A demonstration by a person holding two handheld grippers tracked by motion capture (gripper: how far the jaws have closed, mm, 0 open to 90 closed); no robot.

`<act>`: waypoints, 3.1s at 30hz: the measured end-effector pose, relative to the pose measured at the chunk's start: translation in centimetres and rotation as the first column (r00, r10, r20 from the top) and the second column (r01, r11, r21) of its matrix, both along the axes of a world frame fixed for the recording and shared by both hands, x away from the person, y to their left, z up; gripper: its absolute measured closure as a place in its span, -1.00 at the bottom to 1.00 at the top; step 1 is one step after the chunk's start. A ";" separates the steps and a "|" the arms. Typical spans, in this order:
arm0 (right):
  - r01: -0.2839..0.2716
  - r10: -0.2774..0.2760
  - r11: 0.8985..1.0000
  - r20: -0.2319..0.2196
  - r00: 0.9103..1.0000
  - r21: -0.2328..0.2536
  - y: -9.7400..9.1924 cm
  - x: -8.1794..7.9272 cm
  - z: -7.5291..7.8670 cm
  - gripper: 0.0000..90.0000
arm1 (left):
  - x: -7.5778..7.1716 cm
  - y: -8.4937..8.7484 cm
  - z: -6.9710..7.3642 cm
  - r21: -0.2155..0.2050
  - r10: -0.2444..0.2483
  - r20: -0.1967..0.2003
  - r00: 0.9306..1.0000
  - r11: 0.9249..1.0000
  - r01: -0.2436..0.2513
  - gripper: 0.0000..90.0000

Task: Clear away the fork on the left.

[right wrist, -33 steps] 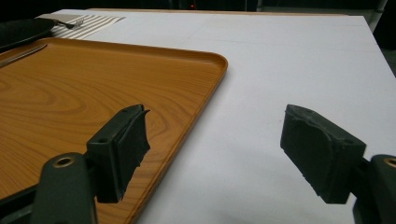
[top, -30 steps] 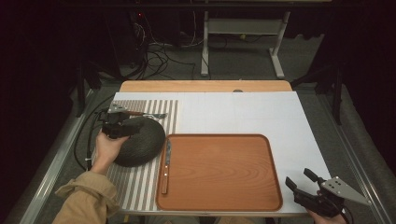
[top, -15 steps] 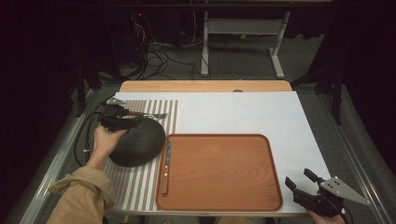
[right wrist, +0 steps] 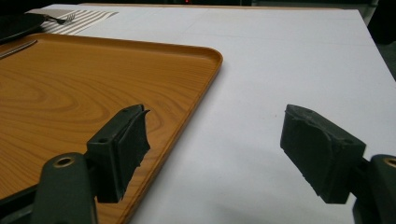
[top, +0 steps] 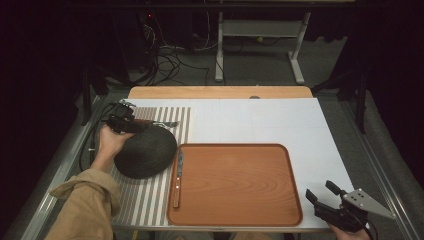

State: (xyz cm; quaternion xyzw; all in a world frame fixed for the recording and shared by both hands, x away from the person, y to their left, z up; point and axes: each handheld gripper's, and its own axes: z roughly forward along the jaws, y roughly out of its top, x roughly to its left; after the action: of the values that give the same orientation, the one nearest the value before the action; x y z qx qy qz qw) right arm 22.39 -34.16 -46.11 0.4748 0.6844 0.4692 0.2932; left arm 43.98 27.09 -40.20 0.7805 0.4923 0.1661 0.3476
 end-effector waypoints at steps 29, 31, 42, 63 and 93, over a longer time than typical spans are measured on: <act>0.026 -0.026 1.000 -0.014 1.000 0.008 -0.3 0.1 -0.1 -0.47 | 6.5 0.9 -1.2 0.196 0.032 -0.145 0.989 0.981 -0.003 -0.37; 0.030 -0.030 1.000 -0.013 0.999 0.007 -0.3 0.1 -0.1 -0.47 | 6.9 0.9 -1.4 0.184 0.031 -0.138 0.990 0.983 -0.005 -0.37; 0.070 -0.070 0.997 -0.019 0.997 0.010 -0.5 0.0 -0.1 -0.47 | 9.2 -0.1 -1.8 0.222 0.005 -0.188 0.982 0.974 0.037 -0.37; 0.065 -0.065 0.998 -0.032 0.997 -0.024 -0.2 0.1 -0.2 -0.46 | 10.8 -0.5 -4.4 0.222 0.016 -0.237 0.971 0.974 0.038 -0.35; 0.038 -0.039 0.999 -0.033 0.999 -0.036 0.0 0.2 -0.2 -0.45 | 10.9 -0.8 -4.5 0.234 0.018 -0.249 0.968 0.971 0.042 0.05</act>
State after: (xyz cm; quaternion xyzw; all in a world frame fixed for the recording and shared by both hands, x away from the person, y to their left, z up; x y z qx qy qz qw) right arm 22.60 -34.15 -46.30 0.4906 0.6881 0.4433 0.2988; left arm 54.90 26.27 -44.72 0.8341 0.5039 0.1222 0.1882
